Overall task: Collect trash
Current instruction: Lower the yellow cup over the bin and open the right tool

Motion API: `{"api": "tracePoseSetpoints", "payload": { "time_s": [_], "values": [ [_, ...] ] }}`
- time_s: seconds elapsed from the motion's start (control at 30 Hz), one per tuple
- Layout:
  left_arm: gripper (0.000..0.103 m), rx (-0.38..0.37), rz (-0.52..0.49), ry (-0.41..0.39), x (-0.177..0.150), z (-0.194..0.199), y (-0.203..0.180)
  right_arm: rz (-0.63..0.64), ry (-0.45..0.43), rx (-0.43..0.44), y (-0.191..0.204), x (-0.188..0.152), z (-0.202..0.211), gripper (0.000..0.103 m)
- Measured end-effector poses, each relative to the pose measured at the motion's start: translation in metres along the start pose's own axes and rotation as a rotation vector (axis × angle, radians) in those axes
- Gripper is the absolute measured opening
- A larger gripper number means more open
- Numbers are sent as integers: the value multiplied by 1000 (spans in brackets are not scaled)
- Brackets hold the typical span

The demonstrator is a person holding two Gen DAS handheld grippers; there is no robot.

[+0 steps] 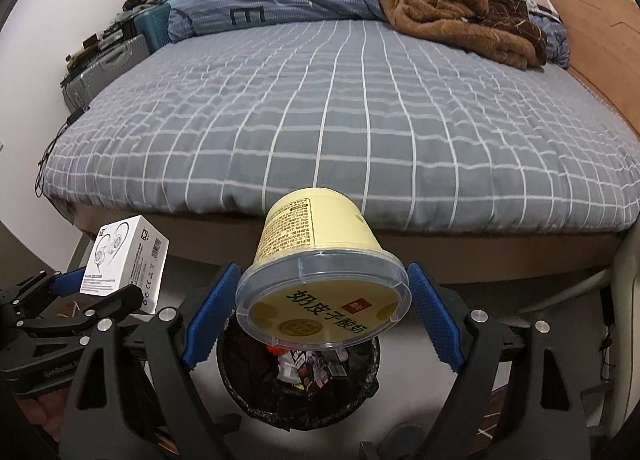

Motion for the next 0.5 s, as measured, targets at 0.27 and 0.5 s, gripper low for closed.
{"api": "tracePoseSetpoints", "payload": {
  "time_s": [0.27,0.5],
  "values": [
    [73,-7,14,54,-23,-34,6,18,89,-24,-3,-28,-36,82],
    [73,-7,24,101,-31,-60,13,28,190,-34,-3,-51,-73,82]
  ]
}}
Point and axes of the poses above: each gripper's, at about its wrist camera, not at the fingertips, and z roughly against the way its jaws point, y to its left, x to its top, the point moved 5 cm from there along -z, roughly the way its jaws point, and after that the axes turned 11 degrees about -z, right-handed, at the moved point
